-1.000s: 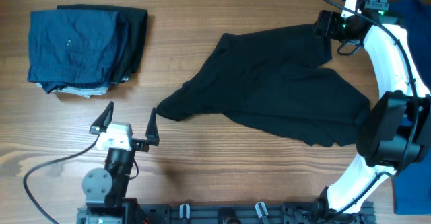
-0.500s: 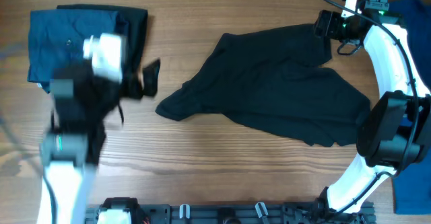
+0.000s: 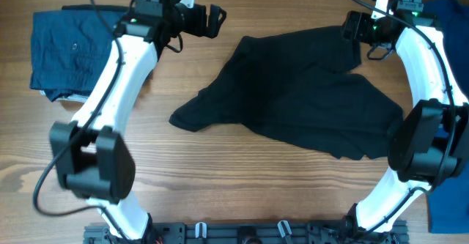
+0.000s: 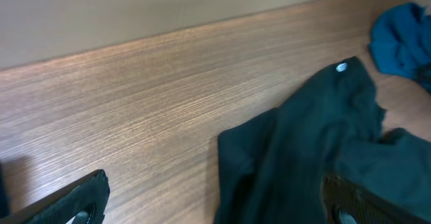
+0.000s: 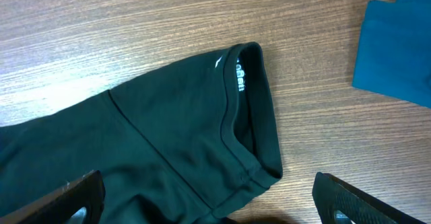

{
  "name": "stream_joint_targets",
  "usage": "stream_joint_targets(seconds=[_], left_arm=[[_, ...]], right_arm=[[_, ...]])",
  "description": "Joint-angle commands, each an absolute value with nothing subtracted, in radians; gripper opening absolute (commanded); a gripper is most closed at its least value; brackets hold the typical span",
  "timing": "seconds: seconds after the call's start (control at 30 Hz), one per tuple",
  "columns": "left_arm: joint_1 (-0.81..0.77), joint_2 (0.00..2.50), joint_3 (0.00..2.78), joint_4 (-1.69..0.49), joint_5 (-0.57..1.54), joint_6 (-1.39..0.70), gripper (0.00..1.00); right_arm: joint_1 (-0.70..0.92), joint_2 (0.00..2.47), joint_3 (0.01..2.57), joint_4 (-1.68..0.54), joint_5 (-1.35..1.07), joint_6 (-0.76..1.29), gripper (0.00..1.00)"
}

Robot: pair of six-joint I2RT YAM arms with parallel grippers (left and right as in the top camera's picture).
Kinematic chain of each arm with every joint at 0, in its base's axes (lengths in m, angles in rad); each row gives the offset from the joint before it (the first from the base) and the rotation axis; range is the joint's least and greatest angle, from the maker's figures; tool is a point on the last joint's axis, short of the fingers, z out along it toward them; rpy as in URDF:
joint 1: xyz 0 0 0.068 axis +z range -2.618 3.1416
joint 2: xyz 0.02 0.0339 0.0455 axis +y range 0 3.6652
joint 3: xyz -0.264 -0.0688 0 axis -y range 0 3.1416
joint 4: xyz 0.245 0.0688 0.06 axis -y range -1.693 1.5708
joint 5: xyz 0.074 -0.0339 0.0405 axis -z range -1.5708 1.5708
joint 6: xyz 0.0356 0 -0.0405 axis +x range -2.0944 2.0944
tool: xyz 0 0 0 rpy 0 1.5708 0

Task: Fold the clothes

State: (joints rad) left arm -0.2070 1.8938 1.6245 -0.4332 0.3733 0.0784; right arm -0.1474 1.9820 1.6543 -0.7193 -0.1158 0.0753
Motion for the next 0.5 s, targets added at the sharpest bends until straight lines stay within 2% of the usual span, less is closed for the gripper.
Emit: stream_joint_targets(seconds=[0.0,0.27,0.47], left_arm=[[-0.205,1.983,1.646,-0.397,0.392,0.104,1.00],[-0.215,2.148,1.646,-0.442,0.363,0.101,0.98],[-0.222,2.158,1.646,-0.556,0.317,0.097,0.99]], right_arm=[[-0.150,1.977,1.664,-0.719,-0.129,0.085,1.00],[-0.150,1.976,1.664,-0.719,-0.129,0.085,1.00],[-0.150,1.977,1.664,-0.719,-0.129,0.086,1.00]])
